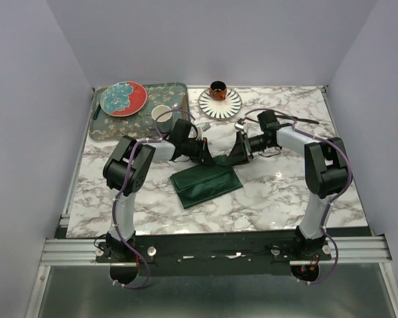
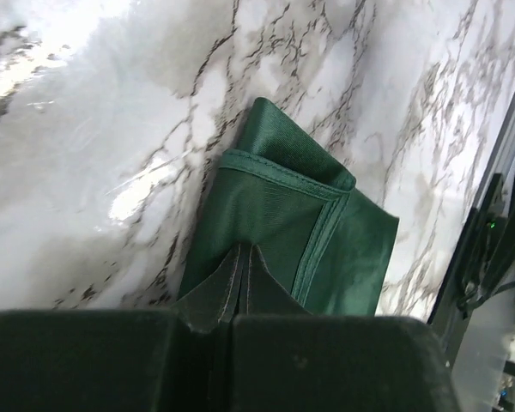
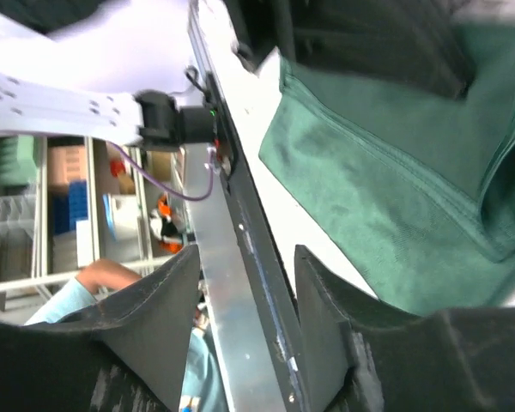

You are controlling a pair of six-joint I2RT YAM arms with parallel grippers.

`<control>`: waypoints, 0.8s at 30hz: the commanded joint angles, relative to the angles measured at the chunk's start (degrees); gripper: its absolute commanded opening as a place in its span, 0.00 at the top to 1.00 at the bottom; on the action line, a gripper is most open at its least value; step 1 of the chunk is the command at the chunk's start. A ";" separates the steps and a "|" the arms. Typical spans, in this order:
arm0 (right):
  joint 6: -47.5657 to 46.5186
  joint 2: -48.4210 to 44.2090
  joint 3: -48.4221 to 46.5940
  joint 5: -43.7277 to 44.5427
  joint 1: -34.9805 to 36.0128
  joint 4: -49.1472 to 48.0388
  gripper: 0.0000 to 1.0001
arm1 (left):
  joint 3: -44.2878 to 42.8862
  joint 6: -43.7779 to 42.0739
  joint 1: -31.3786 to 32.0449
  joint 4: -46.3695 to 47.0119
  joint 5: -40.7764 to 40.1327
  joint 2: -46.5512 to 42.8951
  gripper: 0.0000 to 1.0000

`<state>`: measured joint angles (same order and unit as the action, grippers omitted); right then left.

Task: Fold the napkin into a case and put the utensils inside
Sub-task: Smooth out the 2/3-rectangle-folded napkin at the center of the board.

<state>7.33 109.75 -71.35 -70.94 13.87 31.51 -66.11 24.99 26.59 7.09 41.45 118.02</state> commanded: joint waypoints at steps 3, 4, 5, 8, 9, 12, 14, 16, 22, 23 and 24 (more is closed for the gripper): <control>3.30 2.22 7.80 8.16 3.88 -9.26 0.54 | -1.12 -15.23 -2.24 -19.47 -5.68 4.23 1.00; 3.48 2.65 8.33 9.23 3.97 -9.71 0.56 | -1.74 -15.41 -2.24 -20.01 -5.59 4.59 1.00; 3.56 3.61 9.12 9.93 3.89 -9.97 0.57 | -2.79 -15.50 -2.16 -20.36 -5.59 4.94 1.00; 4.44 5.11 9.83 11.52 4.06 -10.50 0.60 | -4.37 -15.50 -1.98 -21.15 -5.24 5.99 1.00; 4.88 5.99 10.09 12.04 4.24 -10.76 0.60 | -4.82 -15.50 -1.98 -21.24 -5.41 6.35 1.00; 5.85 7.31 11.23 13.45 5.20 -11.55 0.61 | -6.40 -15.68 -1.45 -22.11 -5.33 7.22 1.00; 6.64 8.10 11.59 13.98 6.17 -11.91 0.61 | -7.71 -15.85 -0.67 -22.73 -5.50 7.66 1.00; 7.60 8.72 11.67 13.98 6.96 -12.26 0.61 | -8.60 -16.46 -0.05 -23.70 -5.94 7.84 1.00; 11.30 8.28 12.46 13.72 10.91 -15.33 0.60 | -12.20 -16.82 1.09 -26.07 -6.21 8.90 1.00; 11.65 7.85 12.47 13.55 12.14 -15.51 0.60 | -12.47 -17.17 1.10 -26.51 -6.29 8.98 1.00; 12.09 7.50 12.55 13.37 12.58 -15.77 0.59 | -12.99 -17.35 1.10 -27.21 -6.30 9.07 1.00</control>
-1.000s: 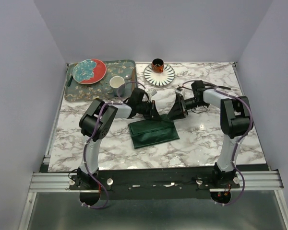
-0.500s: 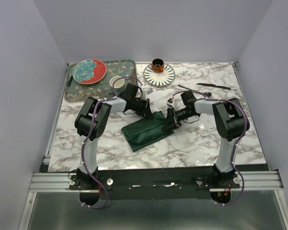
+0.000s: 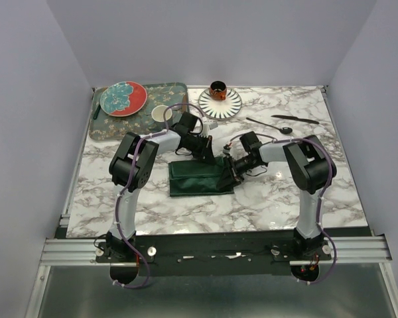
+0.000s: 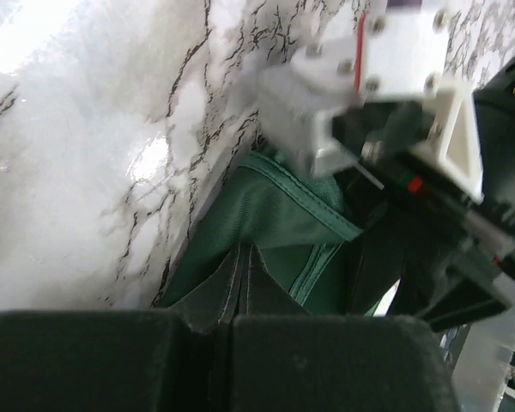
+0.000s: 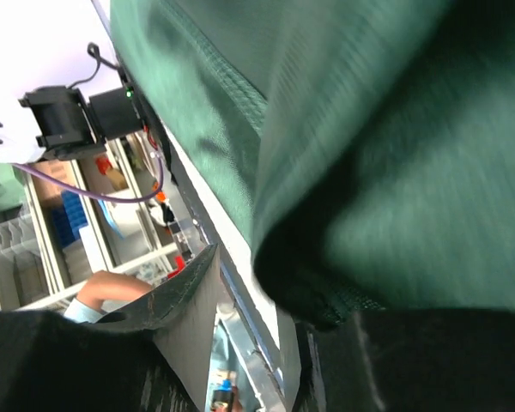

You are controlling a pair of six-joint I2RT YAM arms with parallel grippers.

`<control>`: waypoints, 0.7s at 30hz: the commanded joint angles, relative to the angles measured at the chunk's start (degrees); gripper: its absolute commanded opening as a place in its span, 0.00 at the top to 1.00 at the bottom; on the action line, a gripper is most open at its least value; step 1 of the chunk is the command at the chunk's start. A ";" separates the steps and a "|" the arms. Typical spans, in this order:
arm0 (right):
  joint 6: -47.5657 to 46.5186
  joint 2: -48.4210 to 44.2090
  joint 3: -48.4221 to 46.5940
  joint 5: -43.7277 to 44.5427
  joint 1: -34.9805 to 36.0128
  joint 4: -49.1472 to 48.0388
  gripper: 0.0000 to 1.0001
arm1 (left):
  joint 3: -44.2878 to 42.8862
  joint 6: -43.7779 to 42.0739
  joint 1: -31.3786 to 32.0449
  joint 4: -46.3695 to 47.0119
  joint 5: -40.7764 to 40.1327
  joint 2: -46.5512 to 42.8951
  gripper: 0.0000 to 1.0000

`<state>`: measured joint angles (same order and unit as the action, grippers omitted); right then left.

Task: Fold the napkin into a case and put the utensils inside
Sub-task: Smooth out the 2/3-rectangle-folded napkin at the center of the board.

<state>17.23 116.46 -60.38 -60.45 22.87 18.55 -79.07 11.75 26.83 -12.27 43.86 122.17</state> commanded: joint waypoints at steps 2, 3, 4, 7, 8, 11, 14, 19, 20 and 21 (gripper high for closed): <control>2.54 -1.49 1.93 1.48 3.85 -3.08 0.57 | 0.14 -4.89 0.94 -8.20 -8.88 4.75 1.00; 2.37 -2.81 1.93 1.12 3.76 -2.99 0.55 | 0.84 -5.15 0.86 -8.21 -8.70 4.31 1.00; 2.10 -4.30 2.02 -0.01 3.58 -2.99 0.54 | 1.19 -5.42 0.94 -8.21 -8.44 4.22 1.00; 3.06 -10.37 2.02 -2.38 2.27 -5.53 0.49 | 2.25 -6.21 0.94 -7.86 -8.00 3.78 1.00; 3.76 -11.69 1.93 -2.66 1.39 -6.58 0.48 | 2.60 -6.39 1.03 -7.51 -8.00 3.69 1.00; 6.67 -13.63 0.01 -2.31 0.68 -10.37 0.45 | 3.74 -6.83 1.29 -6.63 -7.91 3.08 1.00; 8.51 -10.48 -3.77 -1.61 0.16 -11.07 0.45 | 4.01 -7.09 1.47 -6.36 -7.91 2.99 1.00; 12.47 -4.85 -5.45 -0.03 -0.99 -13.27 0.48 | 4.36 -6.65 1.47 -5.75 -8.17 2.99 1.00; 12.82 -3.19 -5.19 0.15 -1.34 -13.79 0.48 | 4.36 -6.39 1.47 -5.83 -8.26 2.99 1.00; 13.17 -2.39 -5.19 0.33 -1.51 -14.50 0.50 | 4.53 -6.30 1.47 -5.66 -8.09 3.07 1.00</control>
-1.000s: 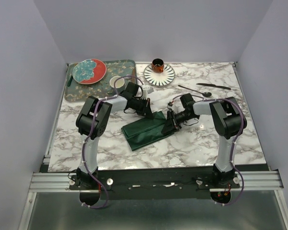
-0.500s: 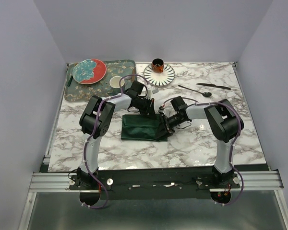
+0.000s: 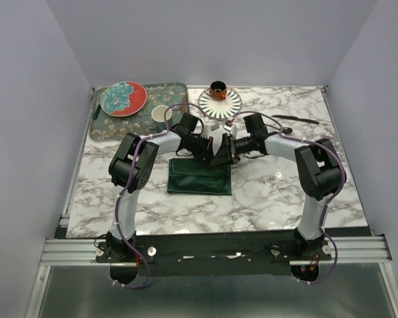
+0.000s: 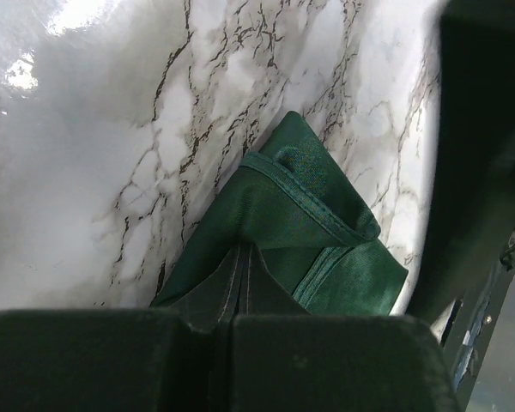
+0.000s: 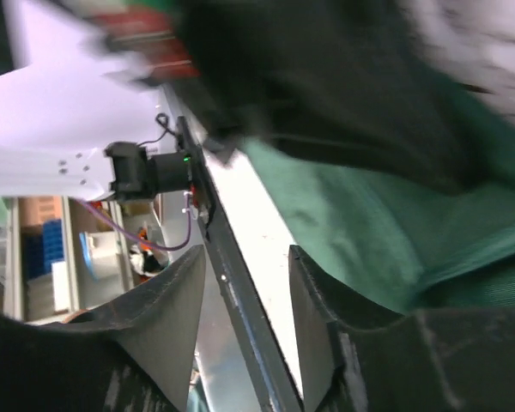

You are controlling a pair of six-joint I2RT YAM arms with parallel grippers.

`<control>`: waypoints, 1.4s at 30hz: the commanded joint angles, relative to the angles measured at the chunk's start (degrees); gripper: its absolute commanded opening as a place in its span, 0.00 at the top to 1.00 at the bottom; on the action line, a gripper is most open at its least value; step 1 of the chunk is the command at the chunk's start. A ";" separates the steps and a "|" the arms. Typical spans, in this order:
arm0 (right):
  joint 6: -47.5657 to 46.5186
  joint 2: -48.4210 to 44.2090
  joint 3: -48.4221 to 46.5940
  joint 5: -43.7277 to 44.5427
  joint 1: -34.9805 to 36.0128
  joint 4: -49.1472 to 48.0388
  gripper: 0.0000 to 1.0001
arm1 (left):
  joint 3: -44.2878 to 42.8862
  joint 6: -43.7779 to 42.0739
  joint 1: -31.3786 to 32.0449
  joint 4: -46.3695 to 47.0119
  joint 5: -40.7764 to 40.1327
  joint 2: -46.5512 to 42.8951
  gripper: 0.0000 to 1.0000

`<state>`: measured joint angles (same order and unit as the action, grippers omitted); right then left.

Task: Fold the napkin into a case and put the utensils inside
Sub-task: Smooth out the 2/3-rectangle-folded napkin at the center of the board.

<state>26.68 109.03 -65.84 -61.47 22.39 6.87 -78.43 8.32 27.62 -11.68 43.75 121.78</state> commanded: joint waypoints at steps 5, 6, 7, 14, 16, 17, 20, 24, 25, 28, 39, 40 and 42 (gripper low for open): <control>5.22 9.88 2.03 3.11 -1.74 -3.10 0.55 | 4.08 -2.43 0.51 -5.98 -7.98 3.64 1.00; 5.49 10.93 3.43 3.55 -1.91 -3.09 0.56 | 4.25 -2.51 0.60 -5.90 -7.89 3.47 1.00; 5.49 11.46 4.05 4.25 -2.17 -3.01 0.57 | 4.34 -2.60 0.60 -5.90 -7.97 3.38 1.00; 5.49 12.61 6.78 6.89 -3.06 -1.95 0.64 | 6.62 -2.60 -0.46 -3.18 -5.96 0.31 0.92; 4.97 12.61 6.52 7.50 -3.06 -1.43 0.66 | 8.20 -2.60 -1.07 -1.33 -4.82 -2.93 0.80; 4.96 12.69 6.52 7.68 -3.06 -1.25 0.67 | 9.17 -3.30 -1.42 -0.19 -3.85 -5.04 0.69; 4.96 13.13 6.52 8.74 -3.06 -0.99 0.70 | 15.22 -7.76 -1.86 5.08 -6.03 -15.93 0.57; 5.05 13.40 6.34 8.65 -3.06 -0.63 0.73 | 22.60 -19.34 -1.17 2.65 -12.60 -30.33 0.55; 5.05 13.49 6.26 8.56 -3.06 -0.63 0.73 | 23.58 -21.91 -0.47 1.50 -14.63 -32.02 0.55; 5.49 13.22 6.25 8.13 -3.06 -0.63 0.73 | 28.85 -29.40 4.54 -0.01 -23.07 -36.69 0.55; 6.98 10.85 10.65 7.69 -3.06 -2.56 0.74 | 24.21 -25.02 8.77 -3.25 -28.45 -27.57 0.60; 7.25 10.59 11.08 7.51 -2.97 -2.92 0.74 | 23.42 -25.54 8.51 -4.04 -28.11 -26.60 0.61; 7.69 8.92 12.49 7.25 -3.06 -4.40 0.74 | 20.70 -27.47 8.51 -7.03 -28.10 -23.62 0.66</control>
<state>33.10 118.39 -57.63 -59.42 19.75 1.34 -53.19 -16.58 36.56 -13.10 17.74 93.86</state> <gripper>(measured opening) 0.263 0.384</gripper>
